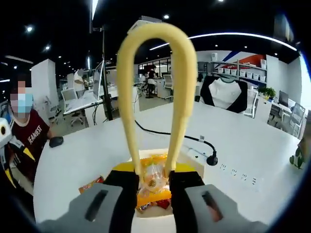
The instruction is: Place the target food into the container with the food tongs after gripping and lifting it, then release it inside without dropping or visibly crushing the food.
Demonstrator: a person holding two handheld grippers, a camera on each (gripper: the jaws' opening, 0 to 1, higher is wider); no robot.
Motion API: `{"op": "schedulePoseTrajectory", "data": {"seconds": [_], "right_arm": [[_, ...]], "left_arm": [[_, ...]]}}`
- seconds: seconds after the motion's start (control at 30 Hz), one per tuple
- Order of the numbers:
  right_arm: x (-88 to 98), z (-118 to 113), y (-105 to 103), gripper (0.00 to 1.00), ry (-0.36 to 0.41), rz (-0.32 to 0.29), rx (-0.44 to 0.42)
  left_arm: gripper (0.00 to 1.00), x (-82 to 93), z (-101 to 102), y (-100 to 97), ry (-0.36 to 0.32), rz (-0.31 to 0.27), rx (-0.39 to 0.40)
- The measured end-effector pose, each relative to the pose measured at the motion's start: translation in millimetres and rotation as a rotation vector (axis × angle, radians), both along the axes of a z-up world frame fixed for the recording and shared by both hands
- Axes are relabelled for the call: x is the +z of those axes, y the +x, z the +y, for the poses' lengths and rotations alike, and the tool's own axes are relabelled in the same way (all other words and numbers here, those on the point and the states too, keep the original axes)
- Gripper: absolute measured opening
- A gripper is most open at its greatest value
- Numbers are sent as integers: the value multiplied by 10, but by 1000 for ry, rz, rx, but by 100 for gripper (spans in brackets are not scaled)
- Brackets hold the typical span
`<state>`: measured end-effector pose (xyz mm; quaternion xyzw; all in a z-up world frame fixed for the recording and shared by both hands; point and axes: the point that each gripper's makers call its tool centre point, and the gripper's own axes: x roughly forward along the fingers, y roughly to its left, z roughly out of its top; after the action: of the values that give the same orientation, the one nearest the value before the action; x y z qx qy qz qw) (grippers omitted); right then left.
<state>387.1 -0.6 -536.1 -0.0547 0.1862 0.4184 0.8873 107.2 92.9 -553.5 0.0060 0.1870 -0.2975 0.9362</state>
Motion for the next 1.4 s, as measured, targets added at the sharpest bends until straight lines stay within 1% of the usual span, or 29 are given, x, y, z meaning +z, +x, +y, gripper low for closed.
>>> {"op": "schedulePoseTrajectory", "data": {"seconds": [0.03, 0.1, 0.13, 0.17, 0.23, 0.3, 0.33, 0.37, 0.4, 0.43, 0.5, 0.53, 0.6, 0.7, 0.77, 0.8, 0.9, 0.93, 1.0, 1.03, 1.07, 1.1, 1.13, 1.17, 1.2, 1.27, 1.3, 1.37, 1.4], "right_arm": [[0, 7, 57, 21, 13, 8, -19], [-7, 28, 125, 21, 5, 3, -28], [-16, 30, 188, 21, -19, -13, -41], [-35, 37, 240, 21, -41, -12, -49], [-46, 72, 299, 21, -42, 4, -59], [-72, 96, 318, 21, -44, 8, -63], [-98, 102, 324, 21, -36, 20, -75], [-147, 124, 304, 21, -34, 39, -67], [-163, 128, 298, 22, -39, 39, -64], [-213, 117, 287, 22, -74, 30, -61], [-245, 104, 283, 22, -87, 30, -61], [-245, 99, 285, 22, -88, 30, -63], [-246, 89, 281, 23, -74, 50, -72], [-240, 90, 262, 26, -79, 43, -71], [-233, 108, 223, 26, -88, 33, -64], [-226, 114, 196, 26, -97, 17, -63], [-223, 166, 101, 27, -103, 13, -51], [-223, 179, 70, 27, -120, -9, -52], [-231, 199, 65, 27, -119, -9, -41], [-225, 231, 6, 27, -115, -16, -35], [-220, 235, -5, 27, -117, -20, -40], [-216, 226, 34, 27, -113, -14, -48], [-220, 227, 22, 27, -105, 2, -57], [-223, 236, -28, 27, -98, 25, -65], [-189, 260, -79, 27, -78, 7, -61], [-158, 301, -172, 27, -67, -9, -44], [-154, 314, -218, 28, -60, -4, -46], [-163, 342, -311, 28, -76, -9, -45], [-167, 350, -349, 28, -99, -39, -36]], "left_arm": [[73, -9, -8, 7, 0, 4, -1], [73, -16, -20, 13, 2, 6, -4], [73, -10, -38, 11, 6, 6, -12], [73, -6, -45, 11, 7, 5, -15], [73, -2, -56, 17, 9, 4, -19], [73, 1, -59, 25, 8, 4, -17], [73, 7, -62, 31, 4, 4, -15], [73, 16, -64, 33, 1, 3, -15], [73, 20, -64, 33, 1, 1, -15], [73, 28, -60, 33, 1, -1, -13], [73, 34, -38, 36, -7, 0, -8], [73, 35, -34, 36, -11, 1, -6], [73, 40, -22, 40, -23, 4, -7], [73, 38, -12, 37, -4, 4, -9], [73, 67, -25, 26, -9, -2, -17], [73, 68, -27, 23, -8, -1, -18], [73, 74, -30, 14, 6, -7, -25], [73, 76, -33, 11, 4, -7, -26], [73, 83, -38, 9, 0, -9, -26], [73, 84, -41, 6, 1, -11, -26], [73, 86, -48, -1, 1, -13, -27], [73, 87, -57, -9, -1, -14, -29], [73, 85, -64, -16, -3, -15, -31], [73, 77, -72, -25, -3, -16, -33], [73, 65, -74, -30, -2, -16, -33], [73, 27, -74, -46, -3, -9, -32], [73, 19, -77, -55, -4, -8, -34], [73, 3, -84, -70, -3, -5, -35], [73, -5, -87, -77, -3, -3, -36]]}}
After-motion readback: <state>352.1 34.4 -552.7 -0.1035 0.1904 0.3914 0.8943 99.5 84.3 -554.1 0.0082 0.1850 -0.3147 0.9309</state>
